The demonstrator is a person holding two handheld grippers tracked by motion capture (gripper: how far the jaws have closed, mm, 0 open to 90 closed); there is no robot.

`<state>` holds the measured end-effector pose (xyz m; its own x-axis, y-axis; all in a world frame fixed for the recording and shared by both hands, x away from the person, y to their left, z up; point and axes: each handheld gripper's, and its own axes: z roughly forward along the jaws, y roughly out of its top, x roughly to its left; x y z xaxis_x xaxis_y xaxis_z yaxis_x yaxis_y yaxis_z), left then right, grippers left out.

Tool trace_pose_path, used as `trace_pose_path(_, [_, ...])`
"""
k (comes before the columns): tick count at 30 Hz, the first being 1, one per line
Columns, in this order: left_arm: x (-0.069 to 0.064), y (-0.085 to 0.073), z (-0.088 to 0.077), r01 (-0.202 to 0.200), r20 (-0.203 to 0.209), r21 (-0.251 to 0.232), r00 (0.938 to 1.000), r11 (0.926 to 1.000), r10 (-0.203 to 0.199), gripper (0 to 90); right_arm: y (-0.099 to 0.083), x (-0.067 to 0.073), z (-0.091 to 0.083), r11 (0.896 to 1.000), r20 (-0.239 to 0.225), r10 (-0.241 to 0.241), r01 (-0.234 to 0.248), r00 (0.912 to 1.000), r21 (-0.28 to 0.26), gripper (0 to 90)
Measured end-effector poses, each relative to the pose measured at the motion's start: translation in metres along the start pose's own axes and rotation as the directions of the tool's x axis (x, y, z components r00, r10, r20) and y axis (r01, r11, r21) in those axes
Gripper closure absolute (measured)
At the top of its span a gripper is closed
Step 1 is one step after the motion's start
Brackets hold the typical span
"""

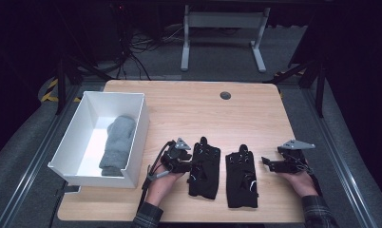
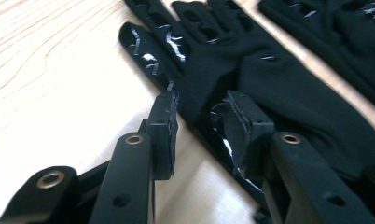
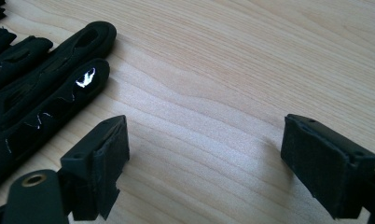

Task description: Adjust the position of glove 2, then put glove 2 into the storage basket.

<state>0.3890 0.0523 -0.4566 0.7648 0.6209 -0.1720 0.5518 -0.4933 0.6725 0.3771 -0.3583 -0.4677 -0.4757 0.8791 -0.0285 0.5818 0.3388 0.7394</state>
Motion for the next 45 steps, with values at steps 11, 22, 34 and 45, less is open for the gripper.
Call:
trace_pose_path(11, [-0.002, -0.003, 0.009, 0.014, 0.002, -0.013, 0.9999, 0.9998, -0.014, 80.1, 0.0, 0.0, 0.0, 1.0, -0.002, -0.002, 0.002, 1.0, 0.001, 15.9])
trace_pose_path(22, [-0.003, -0.004, 0.008, 0.046, 0.015, -0.028, 0.9989, 0.9986, -0.045, 87.3, 0.005, 0.012, -0.026, 0.999, -0.135, -0.027, 0.024, 0.9904, -0.024, 56.5])
trace_pose_path(34, [-0.001, -0.003, 0.002, 0.074, 0.06, -0.048, 0.9957, 0.9961, -0.071, 87.5, -0.01, 0.051, -0.035, 0.985, -0.311, -0.147, 0.168, 0.939, 0.04, 90.0])
trace_pose_path(45, [-0.004, 0.001, -0.005, 0.074, 0.094, -0.068, 0.9933, 0.9949, -0.067, 87.5, -0.006, 0.064, -0.024, 0.977, -0.355, -0.179, 0.21, 0.9176, 0.048, 90.0])
